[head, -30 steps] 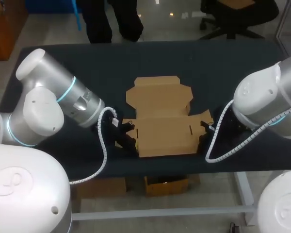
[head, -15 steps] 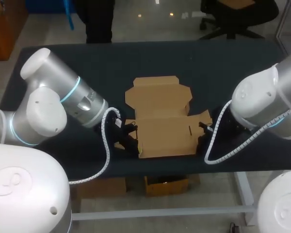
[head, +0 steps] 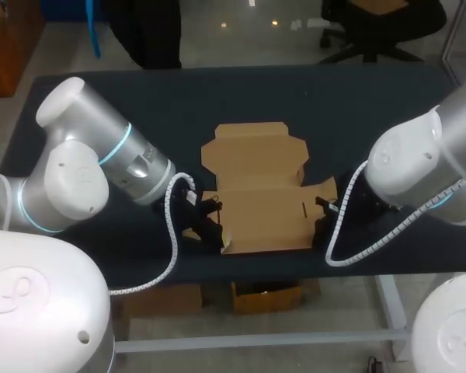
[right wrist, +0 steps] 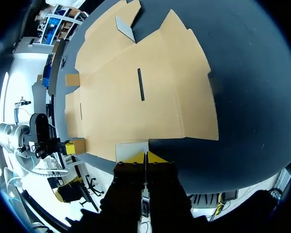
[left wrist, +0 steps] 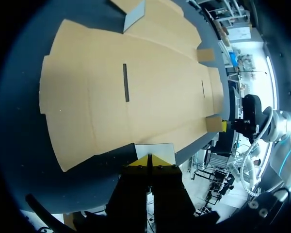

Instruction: Assemble the packaging by folding the flat box into shape, placing the metal phone stand inside, and closing the box properly

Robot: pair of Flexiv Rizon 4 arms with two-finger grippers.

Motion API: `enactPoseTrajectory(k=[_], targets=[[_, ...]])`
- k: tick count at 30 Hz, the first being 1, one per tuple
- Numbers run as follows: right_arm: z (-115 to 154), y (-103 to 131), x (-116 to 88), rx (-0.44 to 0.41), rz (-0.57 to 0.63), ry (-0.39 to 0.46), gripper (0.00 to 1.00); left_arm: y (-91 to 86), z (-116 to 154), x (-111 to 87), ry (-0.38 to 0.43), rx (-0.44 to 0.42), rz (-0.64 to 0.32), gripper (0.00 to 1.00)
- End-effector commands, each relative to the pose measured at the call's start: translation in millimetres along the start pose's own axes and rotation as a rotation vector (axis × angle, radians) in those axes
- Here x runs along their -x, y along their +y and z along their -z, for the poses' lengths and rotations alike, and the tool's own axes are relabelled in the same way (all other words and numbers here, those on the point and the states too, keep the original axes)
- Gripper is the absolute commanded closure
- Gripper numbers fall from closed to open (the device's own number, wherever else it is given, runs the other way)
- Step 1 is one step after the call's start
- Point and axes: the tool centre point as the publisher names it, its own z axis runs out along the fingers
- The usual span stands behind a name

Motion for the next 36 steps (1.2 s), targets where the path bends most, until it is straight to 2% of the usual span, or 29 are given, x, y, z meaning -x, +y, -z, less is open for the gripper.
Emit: enactPoseTrajectory(k=[1, 36], targets=[[-1, -2, -4, 0.007, 0.000, -0.012, 1.00, -0.7, -4, -3.5, -0.010, 0.003, 0.000, 1.00], [-7, -5, -11, 0.008, 0.012, -0.049, 1.00, -0.2, -15, -8.7, -0.035, 0.001, 0.008, 1.00]])
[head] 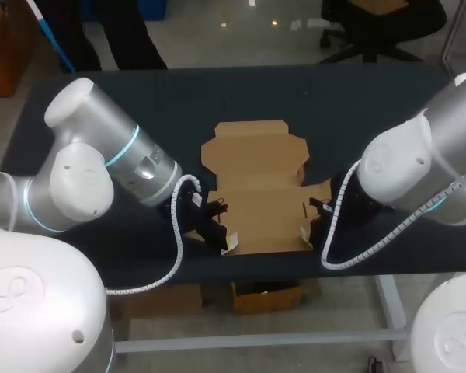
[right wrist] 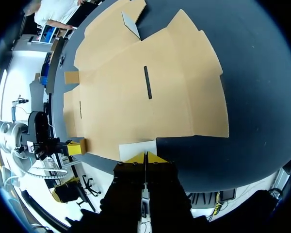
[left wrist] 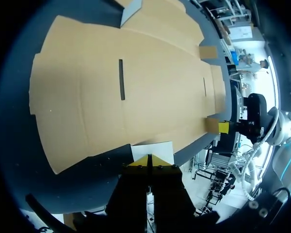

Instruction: Assemble the packaging by folding the flat box into shape, placing the metal phone stand inside, and closing the box properly

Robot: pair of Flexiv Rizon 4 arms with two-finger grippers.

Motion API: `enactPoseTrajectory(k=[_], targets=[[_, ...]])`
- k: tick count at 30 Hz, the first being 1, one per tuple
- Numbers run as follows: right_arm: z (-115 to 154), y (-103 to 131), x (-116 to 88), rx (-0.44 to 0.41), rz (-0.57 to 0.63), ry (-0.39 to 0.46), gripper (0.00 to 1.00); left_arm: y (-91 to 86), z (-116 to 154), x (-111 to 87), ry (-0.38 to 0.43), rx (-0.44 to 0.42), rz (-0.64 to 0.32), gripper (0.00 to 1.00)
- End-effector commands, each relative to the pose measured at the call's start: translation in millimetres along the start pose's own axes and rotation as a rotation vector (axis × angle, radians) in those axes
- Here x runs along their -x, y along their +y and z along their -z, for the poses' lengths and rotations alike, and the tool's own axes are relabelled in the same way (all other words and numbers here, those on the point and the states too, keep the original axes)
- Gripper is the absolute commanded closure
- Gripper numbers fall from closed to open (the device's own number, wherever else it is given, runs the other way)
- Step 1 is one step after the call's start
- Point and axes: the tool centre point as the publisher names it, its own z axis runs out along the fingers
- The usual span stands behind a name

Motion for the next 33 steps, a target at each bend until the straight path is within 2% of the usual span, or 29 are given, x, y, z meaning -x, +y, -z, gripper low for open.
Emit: enactPoseTrajectory(k=[1, 14, 33], targets=[[-4, -2, -4, 0.006, -0.001, -0.021, 1.00, -1.0, -6, -5.4, -0.022, -0.008, 0.006, 1.00], [-11, -4, -7, 0.012, -0.004, -0.069, 1.00, 0.0, -9, -5.8, -0.042, -0.031, 0.019, 1.00], [-19, -4, -7, 0.007, -0.015, -0.111, 1.00, 5.8, -19, -11.7, -0.109, -0.108, 0.032, 1.00]])
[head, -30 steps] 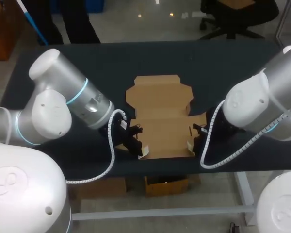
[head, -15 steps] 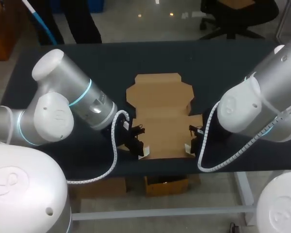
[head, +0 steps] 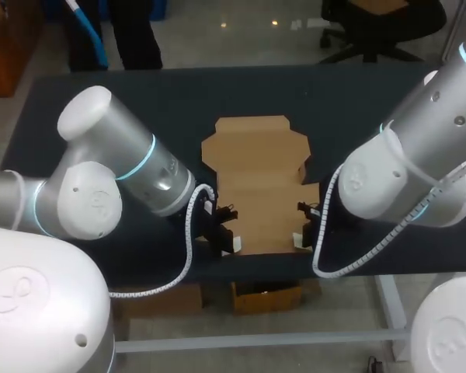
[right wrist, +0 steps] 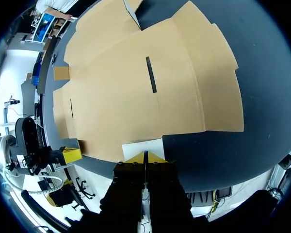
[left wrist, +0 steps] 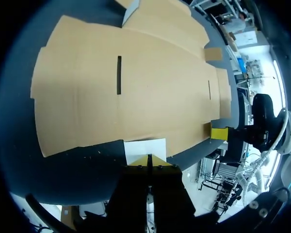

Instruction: Assemble the packaging by folding the flat box into shape, placing the metal phone stand inside, and closing the box properly

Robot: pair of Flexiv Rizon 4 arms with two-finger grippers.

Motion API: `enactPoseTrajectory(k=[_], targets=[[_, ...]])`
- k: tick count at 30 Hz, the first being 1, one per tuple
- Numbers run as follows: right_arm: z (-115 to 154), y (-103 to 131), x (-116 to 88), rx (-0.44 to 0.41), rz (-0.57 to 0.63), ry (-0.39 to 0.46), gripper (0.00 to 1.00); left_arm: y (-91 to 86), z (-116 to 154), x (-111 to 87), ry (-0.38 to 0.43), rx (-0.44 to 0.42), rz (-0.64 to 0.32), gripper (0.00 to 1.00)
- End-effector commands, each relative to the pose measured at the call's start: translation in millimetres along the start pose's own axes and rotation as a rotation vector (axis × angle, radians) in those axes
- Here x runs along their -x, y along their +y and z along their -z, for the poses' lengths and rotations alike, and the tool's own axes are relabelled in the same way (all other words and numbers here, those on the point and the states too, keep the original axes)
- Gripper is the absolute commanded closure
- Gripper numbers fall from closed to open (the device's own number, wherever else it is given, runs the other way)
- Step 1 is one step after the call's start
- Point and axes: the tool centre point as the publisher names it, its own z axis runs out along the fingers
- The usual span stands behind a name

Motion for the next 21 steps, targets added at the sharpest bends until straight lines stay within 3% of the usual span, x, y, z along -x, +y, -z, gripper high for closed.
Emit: enactPoseTrajectory(k=[1, 9, 21], targets=[[-6, 1, -3, 0.000, -0.002, -0.019, 1.00, 2.0, -8, -4.8, -0.027, -0.016, 0.006, 1.00], [-10, 2, -3, -0.009, -0.007, -0.030, 1.00, 2.4, -13, -4.9, -0.072, -0.081, 0.019, 1.00], [-25, 5, 2, -0.035, -0.039, -0.067, 1.00, -3.7, -21, 2.9, -0.101, -0.099, 0.053, 1.00]])
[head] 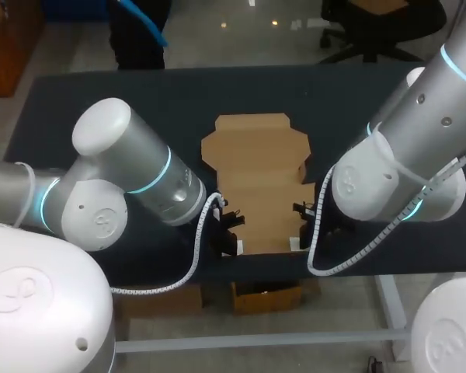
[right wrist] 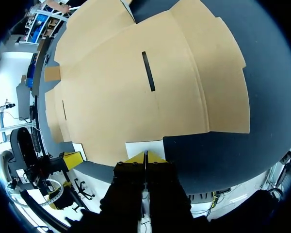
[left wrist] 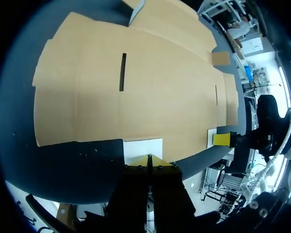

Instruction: Assemble the packaging by folding the flat box into shape, placing the metal phone stand inside, and closing the box properly

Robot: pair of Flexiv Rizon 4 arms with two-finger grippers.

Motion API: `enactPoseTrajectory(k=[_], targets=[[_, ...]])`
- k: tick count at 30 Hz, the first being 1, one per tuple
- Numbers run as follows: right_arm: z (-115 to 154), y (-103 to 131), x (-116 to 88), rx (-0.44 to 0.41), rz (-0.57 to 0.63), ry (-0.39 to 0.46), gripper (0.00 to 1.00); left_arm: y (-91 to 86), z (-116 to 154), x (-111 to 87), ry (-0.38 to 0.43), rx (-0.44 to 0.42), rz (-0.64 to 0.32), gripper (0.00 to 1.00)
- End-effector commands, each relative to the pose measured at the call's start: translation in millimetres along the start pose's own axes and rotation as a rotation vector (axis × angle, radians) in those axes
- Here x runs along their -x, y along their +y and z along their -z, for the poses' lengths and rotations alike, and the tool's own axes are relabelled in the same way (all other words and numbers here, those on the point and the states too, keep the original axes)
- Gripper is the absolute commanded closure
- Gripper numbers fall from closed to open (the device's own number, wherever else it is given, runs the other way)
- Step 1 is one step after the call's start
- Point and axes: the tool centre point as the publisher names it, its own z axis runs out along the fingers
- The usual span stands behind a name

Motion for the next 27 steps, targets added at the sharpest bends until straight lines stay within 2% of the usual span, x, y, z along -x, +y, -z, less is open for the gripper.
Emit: enactPoseTrajectory(k=[1, 8, 16, 27], targets=[[-17, 4, 0, -0.011, -0.007, -0.021, 1.00, -0.8, -11, 0.5, -0.028, -0.011, 0.011, 1.00], [-5, 0, 0, 0.014, -0.007, -0.006, 1.00, -0.5, -3, 2.0, -0.047, -0.018, 0.018, 1.00], [22, -1, 6, 0.056, -0.016, 0.060, 1.00, -4.5, 18, 4.9, -0.072, -0.035, 0.024, 1.00], [49, 4, 24, 0.058, -0.008, 0.172, 1.00, -11.9, 51, 17.7, -0.062, -0.047, 0.041, 1.00]])
